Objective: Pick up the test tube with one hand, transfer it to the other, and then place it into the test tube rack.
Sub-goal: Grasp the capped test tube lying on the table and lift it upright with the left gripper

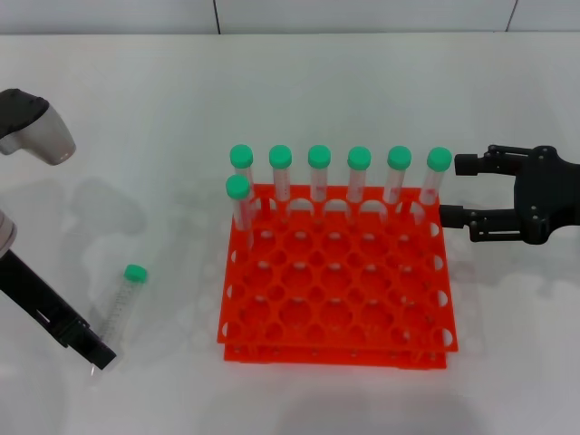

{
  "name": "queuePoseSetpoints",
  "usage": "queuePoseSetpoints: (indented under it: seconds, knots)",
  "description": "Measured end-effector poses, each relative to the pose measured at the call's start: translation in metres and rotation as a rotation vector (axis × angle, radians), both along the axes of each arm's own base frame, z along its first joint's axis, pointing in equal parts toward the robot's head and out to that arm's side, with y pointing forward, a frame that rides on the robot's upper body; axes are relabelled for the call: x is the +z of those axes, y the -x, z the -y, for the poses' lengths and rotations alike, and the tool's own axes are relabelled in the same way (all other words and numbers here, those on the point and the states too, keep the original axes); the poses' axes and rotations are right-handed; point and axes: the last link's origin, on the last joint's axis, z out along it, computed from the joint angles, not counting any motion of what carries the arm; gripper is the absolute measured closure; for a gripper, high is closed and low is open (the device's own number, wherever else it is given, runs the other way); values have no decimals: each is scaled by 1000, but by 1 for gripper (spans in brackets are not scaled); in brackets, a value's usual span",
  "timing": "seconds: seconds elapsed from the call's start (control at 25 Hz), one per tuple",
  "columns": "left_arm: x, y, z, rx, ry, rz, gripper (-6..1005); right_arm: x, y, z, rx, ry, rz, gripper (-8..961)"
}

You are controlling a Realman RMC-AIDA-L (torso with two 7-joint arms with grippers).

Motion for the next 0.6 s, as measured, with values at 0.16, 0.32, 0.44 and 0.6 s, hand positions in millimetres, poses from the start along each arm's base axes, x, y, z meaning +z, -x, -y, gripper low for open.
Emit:
queuePoseSetpoints:
  seconds: [0.16,0.32,0.44,0.6]
  knots:
    - [0,0,-1,8,-9,-4,585,0,0,0,0,-1,0,156]
    - [1,1,-2,13,-15,-18,619,0,0,0,0,-2,-1,156]
    - [1,2,-2,12,-16,-24,620,0,0,0,1,-2,0,156]
    - [1,2,-2,13,-16,-30,653,0,0,0,3,-2,0,156]
